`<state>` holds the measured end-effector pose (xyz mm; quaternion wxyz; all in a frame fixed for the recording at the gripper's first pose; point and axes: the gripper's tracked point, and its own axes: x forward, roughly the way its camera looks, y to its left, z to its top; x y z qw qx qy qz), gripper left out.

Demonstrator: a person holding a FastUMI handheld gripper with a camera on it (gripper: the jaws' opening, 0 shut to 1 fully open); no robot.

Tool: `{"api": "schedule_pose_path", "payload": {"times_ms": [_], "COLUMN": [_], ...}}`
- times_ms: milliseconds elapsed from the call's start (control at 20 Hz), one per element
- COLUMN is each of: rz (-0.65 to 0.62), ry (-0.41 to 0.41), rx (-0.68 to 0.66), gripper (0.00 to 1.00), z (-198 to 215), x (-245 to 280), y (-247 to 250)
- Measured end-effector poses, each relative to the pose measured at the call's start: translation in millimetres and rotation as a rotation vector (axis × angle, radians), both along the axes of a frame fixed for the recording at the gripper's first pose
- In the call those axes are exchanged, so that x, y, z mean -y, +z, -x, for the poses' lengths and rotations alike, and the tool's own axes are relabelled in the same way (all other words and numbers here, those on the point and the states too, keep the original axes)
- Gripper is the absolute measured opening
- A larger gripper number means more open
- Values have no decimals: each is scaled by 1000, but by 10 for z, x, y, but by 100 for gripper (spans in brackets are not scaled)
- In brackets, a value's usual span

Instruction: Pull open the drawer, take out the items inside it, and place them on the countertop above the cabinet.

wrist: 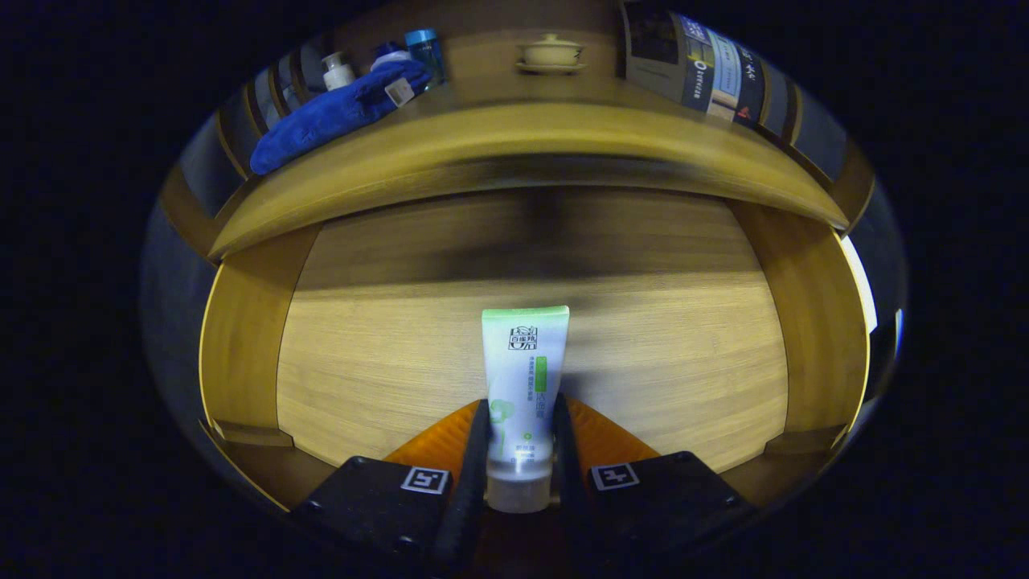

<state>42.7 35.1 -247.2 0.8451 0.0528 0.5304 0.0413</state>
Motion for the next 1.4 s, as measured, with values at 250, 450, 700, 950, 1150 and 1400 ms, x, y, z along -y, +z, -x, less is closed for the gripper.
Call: {"api": "schedule_pose_path", "payload": {"times_ms": [250, 450, 700, 950, 1150, 1400], "rz": [-41, -23, -15, 13, 23, 58], "ry": [-32, -20, 4, 17, -8, -14], "rx": [61, 122, 217, 268, 304, 317], "gripper": [50, 50, 50, 50, 50, 50], "z": [29, 70, 21, -245, -660, -1190], "x": [61, 157, 90, 74, 71, 19], "y": [271, 584, 1054, 1359, 1509, 1516]}}
